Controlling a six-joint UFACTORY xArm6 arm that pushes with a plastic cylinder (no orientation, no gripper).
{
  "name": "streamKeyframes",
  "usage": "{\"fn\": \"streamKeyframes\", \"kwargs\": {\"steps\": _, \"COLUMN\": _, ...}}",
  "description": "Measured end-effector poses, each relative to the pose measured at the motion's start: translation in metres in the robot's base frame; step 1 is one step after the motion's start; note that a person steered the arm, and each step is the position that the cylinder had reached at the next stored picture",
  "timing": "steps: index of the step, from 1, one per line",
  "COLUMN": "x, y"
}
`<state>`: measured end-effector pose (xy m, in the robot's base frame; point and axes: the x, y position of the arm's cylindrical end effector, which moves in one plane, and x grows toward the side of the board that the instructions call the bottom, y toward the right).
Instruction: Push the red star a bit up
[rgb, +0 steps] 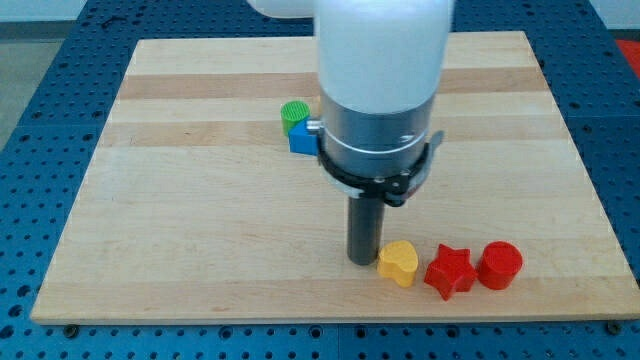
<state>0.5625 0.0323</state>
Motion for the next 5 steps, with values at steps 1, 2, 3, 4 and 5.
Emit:
{"fn": "streamKeyframes", "kwargs": {"steps": 1, "x": 0.0, "y": 0.016}}
{"fn": "streamKeyframes", "kwargs": {"steps": 2, "x": 0.0, "y": 0.024}}
{"fn": "streamKeyframes", "kwargs": {"steps": 3, "x": -0.008, "y": 0.015}}
{"fn": "streamKeyframes", "kwargs": {"steps": 4, "x": -0.024, "y": -0.031}}
{"fn": "streamKeyframes", "kwargs": {"steps": 5, "x": -0.006, "y": -0.065}}
